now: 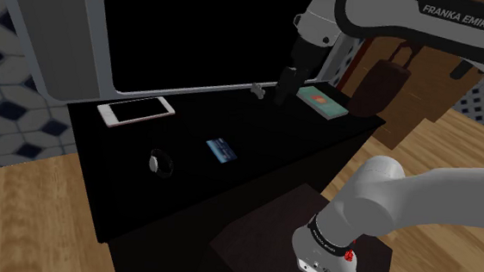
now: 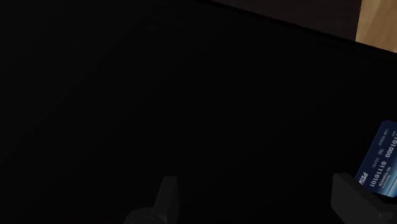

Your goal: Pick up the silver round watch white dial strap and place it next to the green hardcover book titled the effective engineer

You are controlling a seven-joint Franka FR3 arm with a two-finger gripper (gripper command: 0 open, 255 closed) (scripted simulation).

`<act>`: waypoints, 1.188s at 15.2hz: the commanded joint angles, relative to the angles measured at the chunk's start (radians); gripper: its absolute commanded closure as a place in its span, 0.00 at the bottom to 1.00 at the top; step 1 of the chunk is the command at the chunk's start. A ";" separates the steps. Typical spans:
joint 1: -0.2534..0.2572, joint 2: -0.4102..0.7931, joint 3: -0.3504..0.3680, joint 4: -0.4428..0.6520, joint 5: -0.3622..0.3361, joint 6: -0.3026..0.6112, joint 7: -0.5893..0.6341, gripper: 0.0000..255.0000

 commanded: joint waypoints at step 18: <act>0.139 0.319 0.341 0.144 0.143 0.161 0.295 0.00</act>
